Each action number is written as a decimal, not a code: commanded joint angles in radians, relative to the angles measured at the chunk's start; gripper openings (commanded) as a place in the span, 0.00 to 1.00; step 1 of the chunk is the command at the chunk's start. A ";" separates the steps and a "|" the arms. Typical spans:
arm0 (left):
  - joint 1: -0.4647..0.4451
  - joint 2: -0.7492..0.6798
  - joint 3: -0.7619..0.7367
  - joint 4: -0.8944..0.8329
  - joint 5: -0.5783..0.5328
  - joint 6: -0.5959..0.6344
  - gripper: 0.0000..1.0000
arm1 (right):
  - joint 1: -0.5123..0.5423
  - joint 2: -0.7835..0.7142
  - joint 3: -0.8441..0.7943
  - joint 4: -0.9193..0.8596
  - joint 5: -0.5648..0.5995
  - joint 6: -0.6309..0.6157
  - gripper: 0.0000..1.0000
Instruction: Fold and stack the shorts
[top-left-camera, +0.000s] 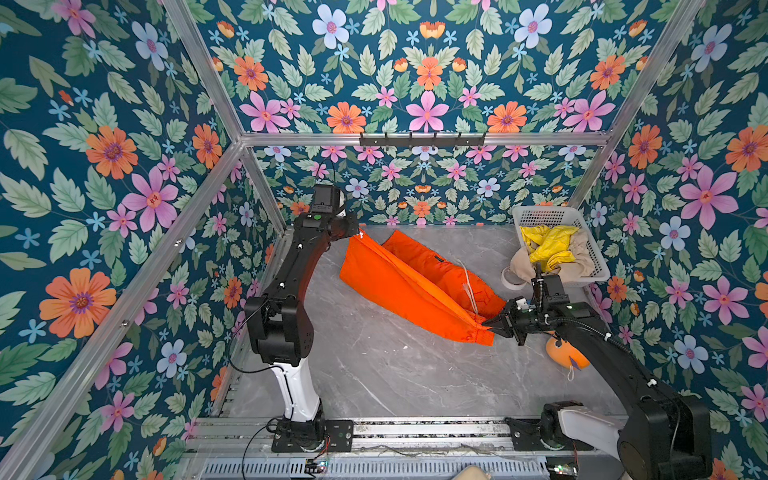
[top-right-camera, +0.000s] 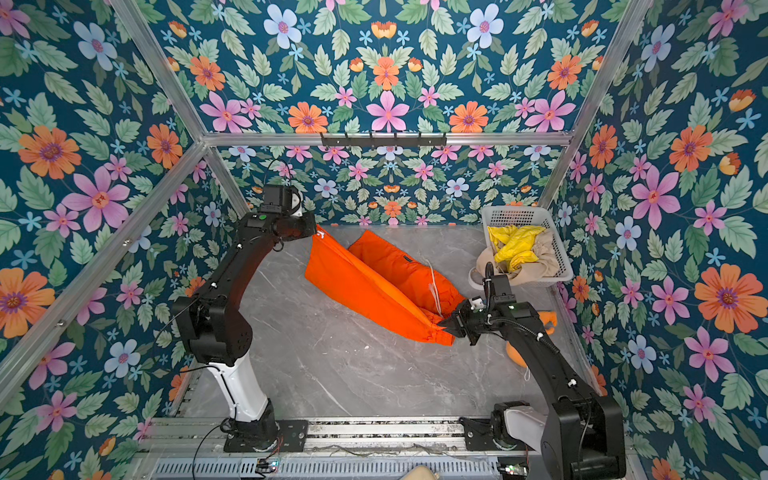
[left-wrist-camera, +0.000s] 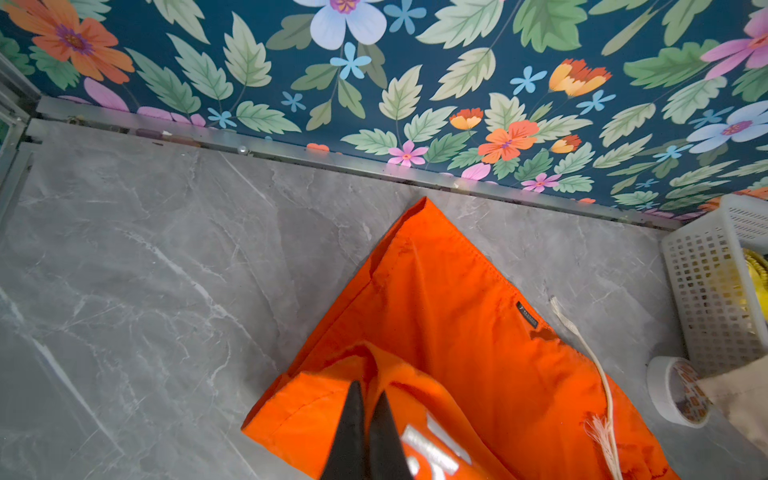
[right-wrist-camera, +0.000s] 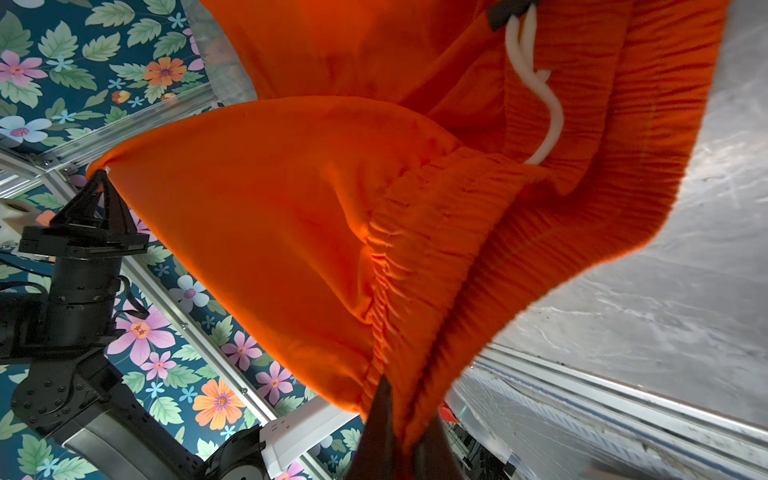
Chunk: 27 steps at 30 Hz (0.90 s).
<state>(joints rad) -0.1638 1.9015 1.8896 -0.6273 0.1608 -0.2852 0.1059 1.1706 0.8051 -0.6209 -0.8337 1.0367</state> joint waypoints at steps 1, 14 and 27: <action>0.003 0.028 0.026 0.081 -0.012 0.000 0.02 | -0.014 0.012 -0.002 -0.002 0.023 -0.001 0.02; -0.002 0.201 0.093 0.195 0.060 -0.039 0.02 | -0.099 0.091 -0.029 0.099 -0.022 -0.005 0.04; -0.017 0.345 0.114 0.280 0.072 -0.066 0.03 | -0.161 0.266 -0.003 0.229 -0.037 -0.022 0.10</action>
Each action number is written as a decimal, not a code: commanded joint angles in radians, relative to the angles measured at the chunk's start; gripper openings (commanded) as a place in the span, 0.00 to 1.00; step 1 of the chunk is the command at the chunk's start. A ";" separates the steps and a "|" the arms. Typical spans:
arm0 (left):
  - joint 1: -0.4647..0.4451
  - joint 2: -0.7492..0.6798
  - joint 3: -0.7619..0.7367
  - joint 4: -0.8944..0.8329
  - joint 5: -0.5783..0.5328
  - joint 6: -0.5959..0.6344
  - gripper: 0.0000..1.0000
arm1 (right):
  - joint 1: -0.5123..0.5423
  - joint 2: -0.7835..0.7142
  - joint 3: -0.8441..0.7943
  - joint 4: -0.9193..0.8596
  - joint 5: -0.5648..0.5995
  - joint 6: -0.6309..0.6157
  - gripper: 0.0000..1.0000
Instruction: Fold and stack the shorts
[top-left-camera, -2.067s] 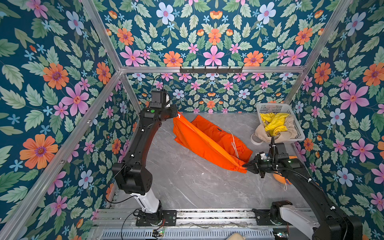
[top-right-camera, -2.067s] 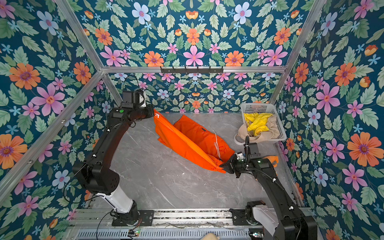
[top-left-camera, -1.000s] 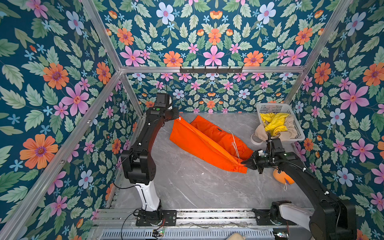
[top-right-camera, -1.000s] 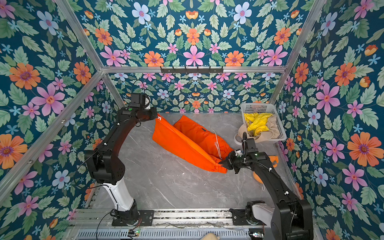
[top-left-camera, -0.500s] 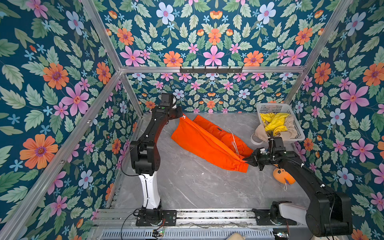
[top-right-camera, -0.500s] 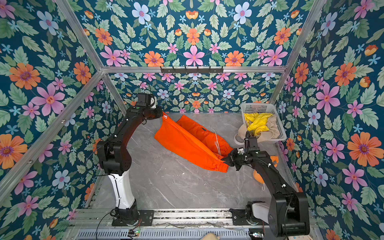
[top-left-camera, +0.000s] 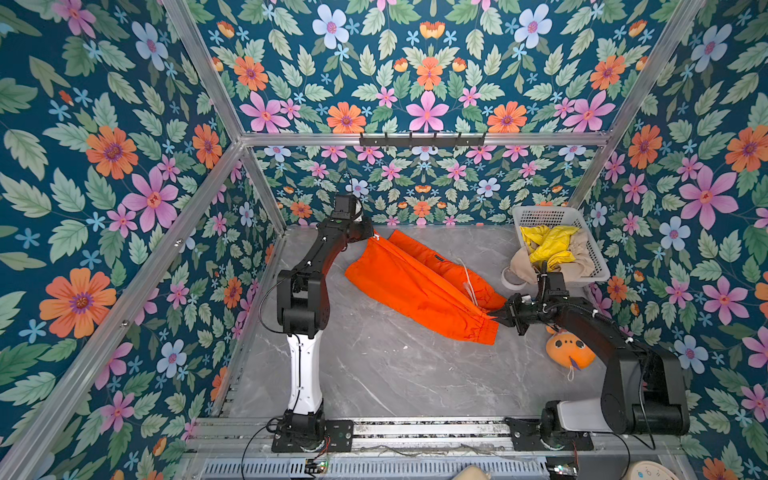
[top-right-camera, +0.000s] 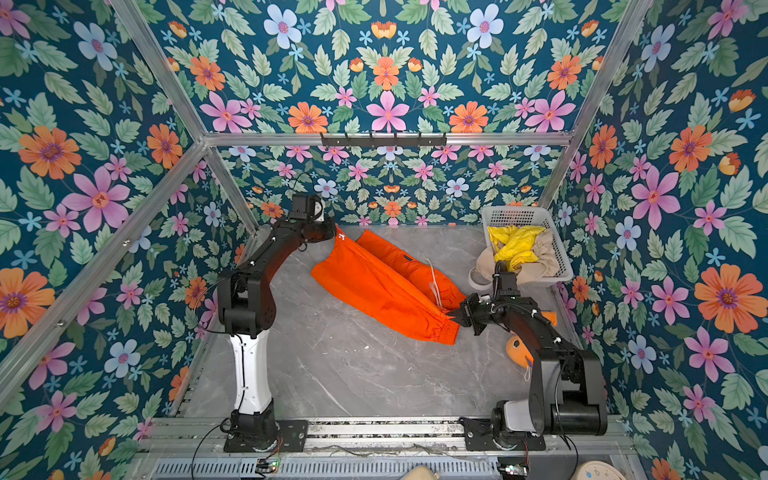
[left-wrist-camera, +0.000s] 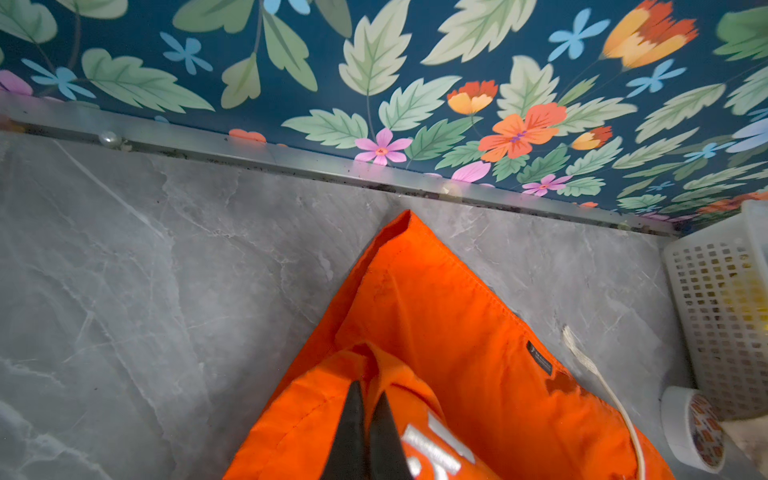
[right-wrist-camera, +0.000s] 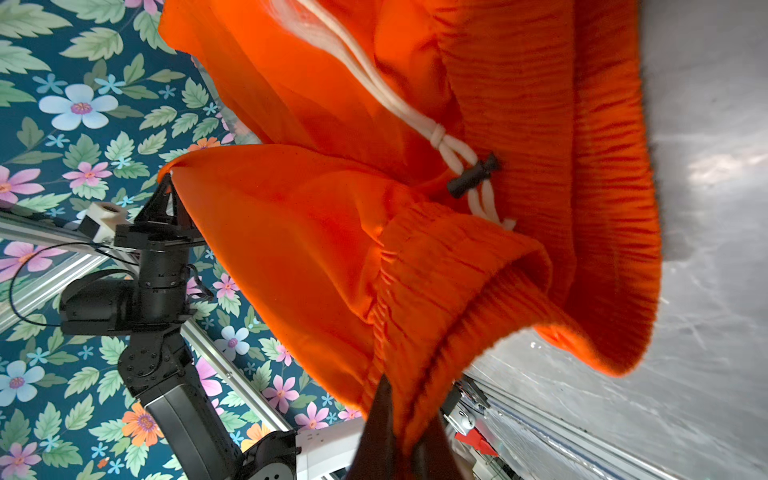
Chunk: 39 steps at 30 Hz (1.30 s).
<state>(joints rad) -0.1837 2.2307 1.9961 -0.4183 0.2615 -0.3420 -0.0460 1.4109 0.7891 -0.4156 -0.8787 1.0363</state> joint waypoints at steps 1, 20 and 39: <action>0.001 0.026 0.005 0.086 -0.026 -0.013 0.03 | -0.014 0.042 0.022 0.029 0.018 -0.028 0.11; -0.013 -0.006 0.023 0.124 -0.037 -0.033 0.65 | -0.054 -0.097 0.202 -0.018 0.343 -0.091 0.54; -0.014 -0.197 -0.514 0.231 0.159 -0.068 0.60 | 0.323 0.063 0.191 0.129 0.427 -0.189 0.48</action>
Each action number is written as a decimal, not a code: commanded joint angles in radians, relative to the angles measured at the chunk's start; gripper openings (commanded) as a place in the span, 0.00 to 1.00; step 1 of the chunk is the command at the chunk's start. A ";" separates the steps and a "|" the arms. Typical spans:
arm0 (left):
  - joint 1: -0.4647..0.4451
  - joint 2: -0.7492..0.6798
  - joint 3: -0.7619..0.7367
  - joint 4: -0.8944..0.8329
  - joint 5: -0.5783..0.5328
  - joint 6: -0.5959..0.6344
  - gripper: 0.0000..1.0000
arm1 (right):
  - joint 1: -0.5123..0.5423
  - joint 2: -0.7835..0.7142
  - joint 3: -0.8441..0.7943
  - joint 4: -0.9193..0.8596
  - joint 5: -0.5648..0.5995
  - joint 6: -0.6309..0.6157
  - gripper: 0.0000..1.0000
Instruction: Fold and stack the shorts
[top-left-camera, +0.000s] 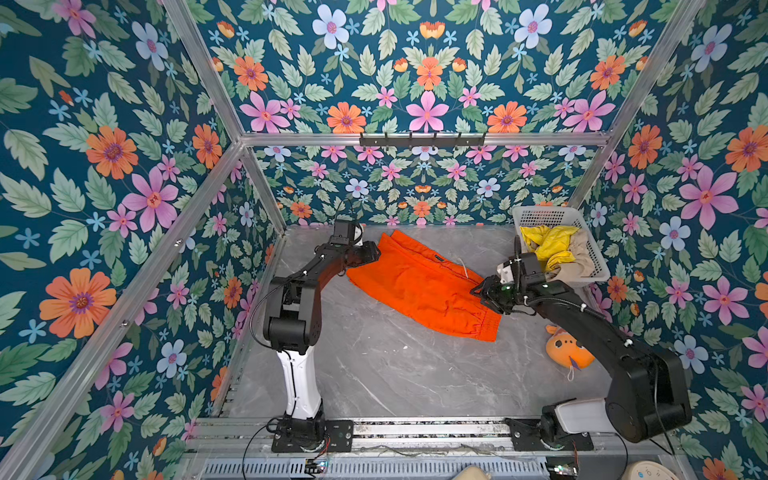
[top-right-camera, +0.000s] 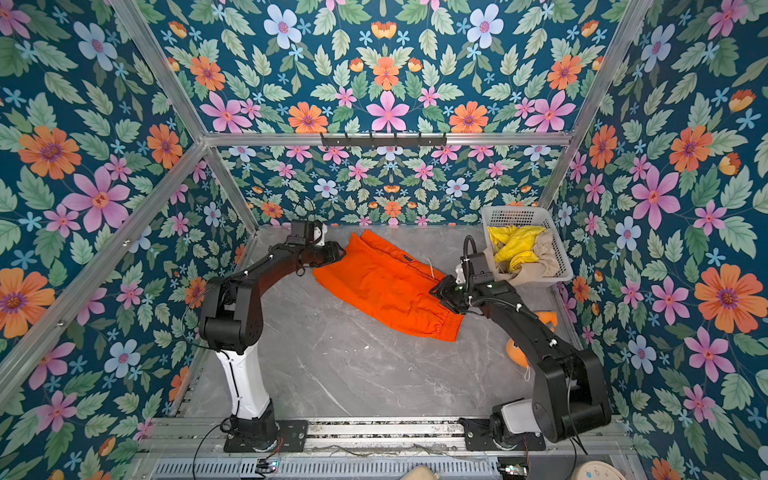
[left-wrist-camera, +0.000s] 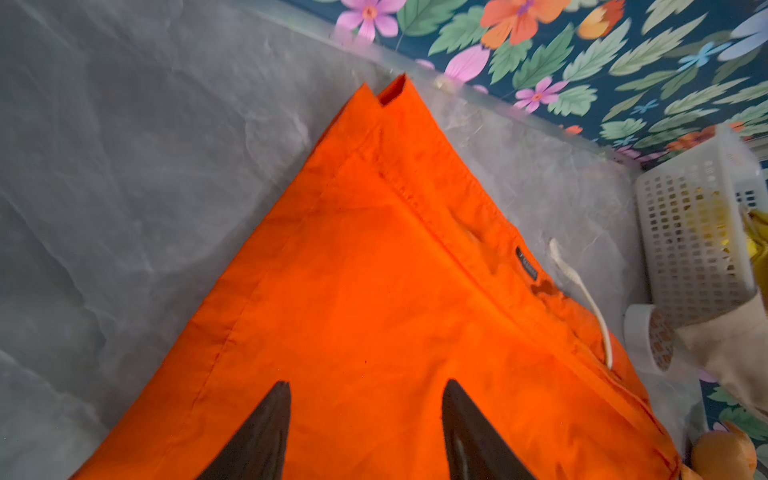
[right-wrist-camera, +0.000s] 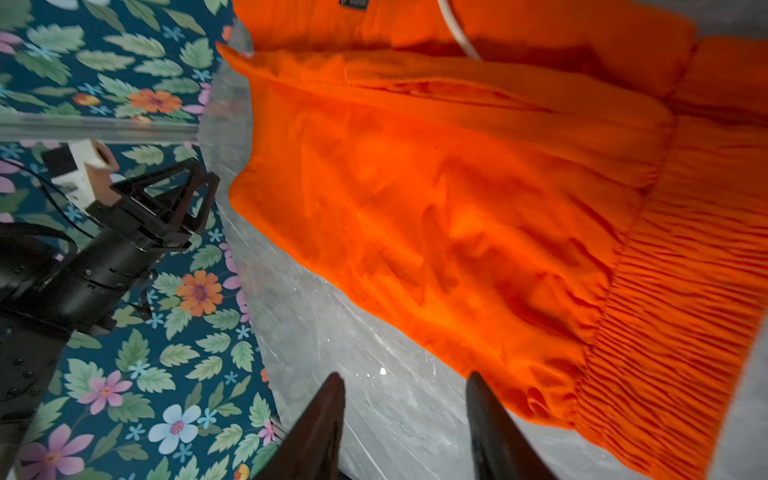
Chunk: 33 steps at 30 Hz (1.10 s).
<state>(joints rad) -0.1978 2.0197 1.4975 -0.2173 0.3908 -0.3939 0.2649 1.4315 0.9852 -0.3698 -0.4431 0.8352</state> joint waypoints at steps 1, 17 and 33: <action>0.000 0.024 -0.025 0.033 0.027 -0.016 0.60 | 0.012 0.071 -0.010 0.109 -0.023 0.024 0.48; 0.018 -0.038 -0.280 0.037 -0.048 -0.033 0.62 | -0.033 0.294 -0.091 0.112 0.075 -0.017 0.47; 0.016 -0.567 -0.754 0.001 -0.043 -0.114 0.62 | 0.008 -0.045 -0.209 -0.014 -0.008 -0.146 0.47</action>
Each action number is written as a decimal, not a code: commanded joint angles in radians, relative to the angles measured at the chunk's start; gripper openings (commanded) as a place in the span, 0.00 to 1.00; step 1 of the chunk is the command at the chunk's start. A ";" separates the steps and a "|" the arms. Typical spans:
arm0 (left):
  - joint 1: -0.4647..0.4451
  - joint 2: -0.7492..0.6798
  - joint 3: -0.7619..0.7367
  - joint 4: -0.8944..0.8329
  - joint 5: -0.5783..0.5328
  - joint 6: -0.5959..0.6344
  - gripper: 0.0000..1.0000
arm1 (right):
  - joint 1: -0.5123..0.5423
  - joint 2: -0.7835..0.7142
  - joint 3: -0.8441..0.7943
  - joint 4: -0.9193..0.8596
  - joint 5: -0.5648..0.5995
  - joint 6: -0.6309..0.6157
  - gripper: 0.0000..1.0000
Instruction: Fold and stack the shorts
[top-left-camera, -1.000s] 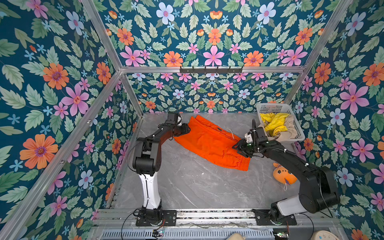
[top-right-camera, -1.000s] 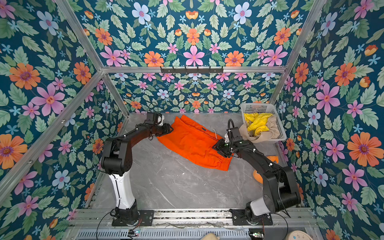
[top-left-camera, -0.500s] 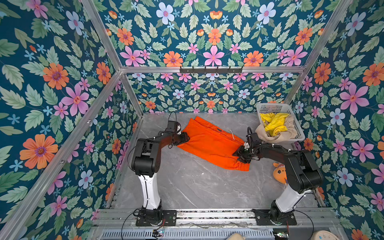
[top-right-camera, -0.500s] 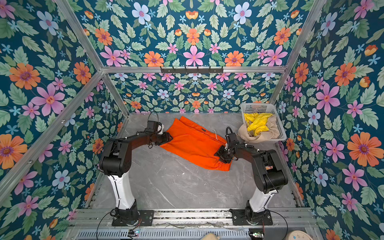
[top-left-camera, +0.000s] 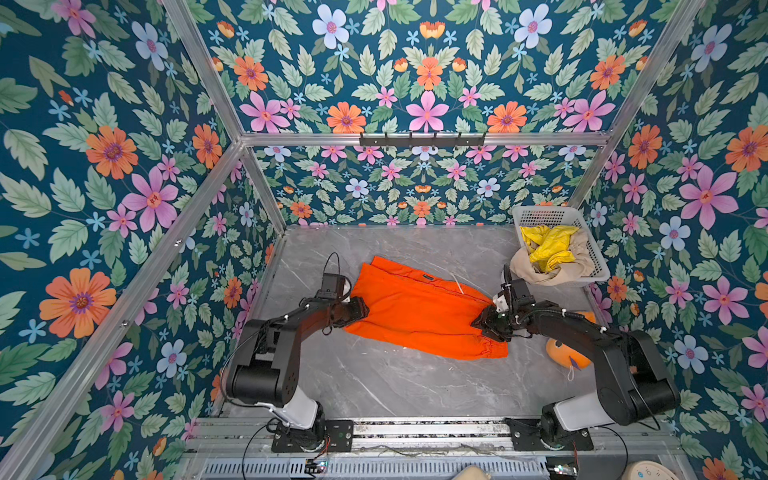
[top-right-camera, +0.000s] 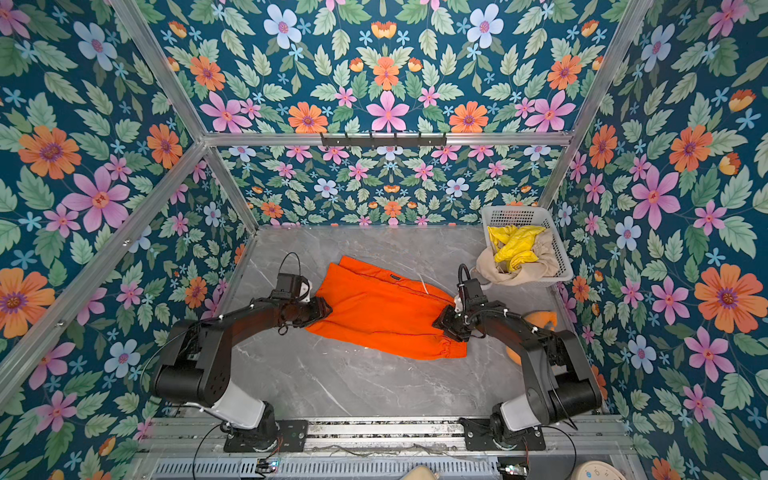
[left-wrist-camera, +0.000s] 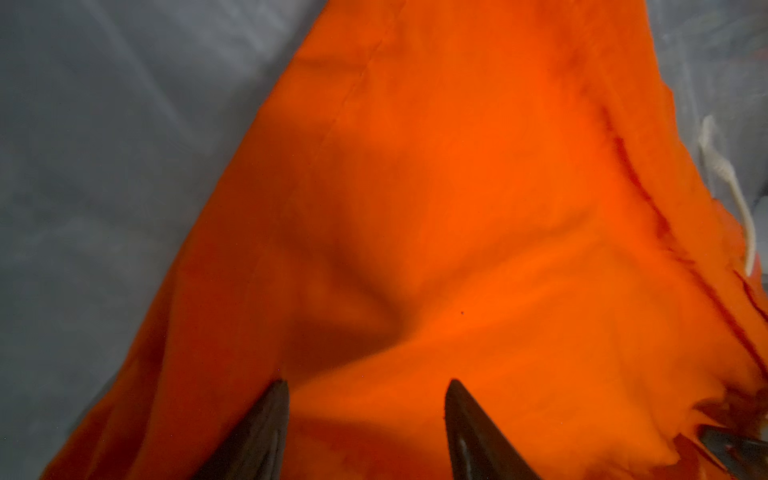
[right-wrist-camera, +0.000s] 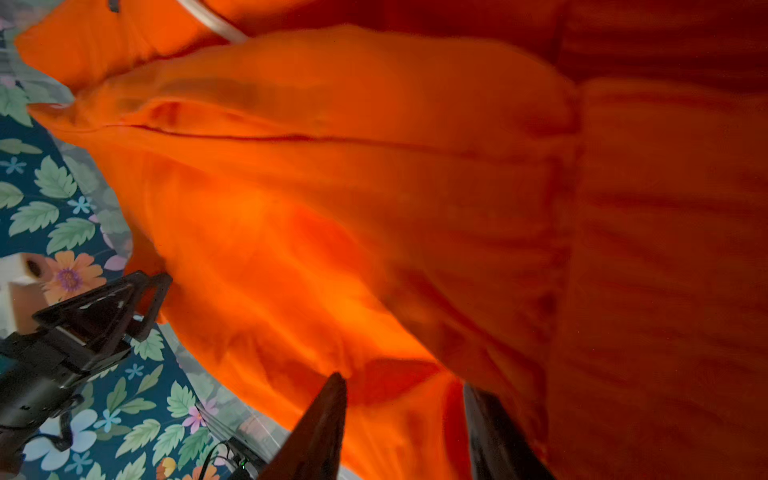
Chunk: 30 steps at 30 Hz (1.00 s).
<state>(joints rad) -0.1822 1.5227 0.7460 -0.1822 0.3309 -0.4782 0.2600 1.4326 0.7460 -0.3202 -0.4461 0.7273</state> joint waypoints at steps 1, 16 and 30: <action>0.000 -0.098 0.011 -0.045 0.019 -0.033 0.62 | 0.015 -0.065 0.049 -0.074 -0.002 -0.042 0.47; -0.018 0.212 0.414 -0.073 0.105 0.051 0.49 | 0.261 0.358 0.515 0.039 0.017 -0.038 0.46; -0.022 0.453 0.562 -0.006 0.100 0.048 0.53 | 0.251 0.681 0.774 0.060 0.018 0.018 0.45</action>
<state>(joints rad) -0.2047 1.9499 1.2800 -0.2138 0.4335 -0.4385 0.5220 2.0930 1.4982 -0.2638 -0.4629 0.7273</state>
